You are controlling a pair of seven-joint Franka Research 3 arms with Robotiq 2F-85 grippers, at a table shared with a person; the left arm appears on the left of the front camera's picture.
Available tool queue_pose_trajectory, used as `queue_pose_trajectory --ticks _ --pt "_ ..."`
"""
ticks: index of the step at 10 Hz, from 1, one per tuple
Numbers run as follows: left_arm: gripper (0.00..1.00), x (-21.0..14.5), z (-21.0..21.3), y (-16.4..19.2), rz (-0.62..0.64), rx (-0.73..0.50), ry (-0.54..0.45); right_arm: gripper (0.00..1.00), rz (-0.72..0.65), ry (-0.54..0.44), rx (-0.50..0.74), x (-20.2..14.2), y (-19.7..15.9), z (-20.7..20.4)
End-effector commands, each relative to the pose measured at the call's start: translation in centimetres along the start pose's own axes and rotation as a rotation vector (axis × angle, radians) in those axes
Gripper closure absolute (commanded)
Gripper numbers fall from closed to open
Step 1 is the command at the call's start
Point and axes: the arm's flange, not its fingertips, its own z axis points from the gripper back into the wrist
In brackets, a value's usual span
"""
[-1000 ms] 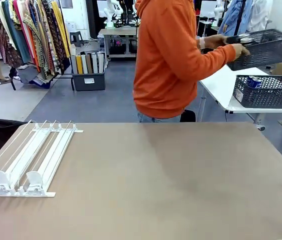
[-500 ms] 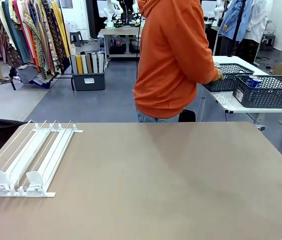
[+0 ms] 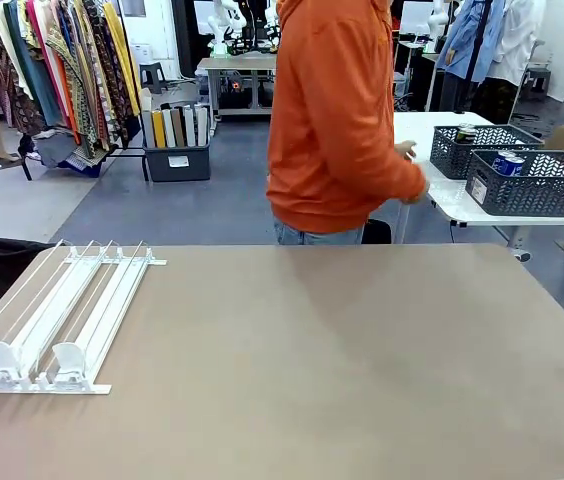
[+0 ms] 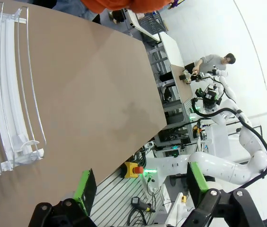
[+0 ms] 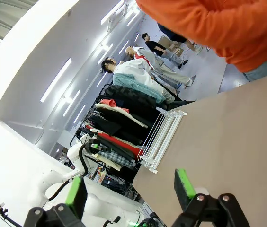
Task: Retrieve and store the cans from the dispenser.
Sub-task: Pick up one can from the Automatic Can Dispenser and place it in the middle of the table.
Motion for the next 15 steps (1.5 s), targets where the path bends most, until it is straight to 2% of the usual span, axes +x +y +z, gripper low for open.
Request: queue_pose_trajectory --ticks 1,15 --pt "0.00 0.07 -0.09 -0.07 -0.014 -0.019 -0.010 0.00 -0.009 -0.017 0.011 0.39 0.38 -0.31" --pt "0.00 0.07 -0.09 -0.07 -0.014 -0.019 -0.010 0.00 -0.009 -0.017 0.011 0.39 0.38 -0.31"
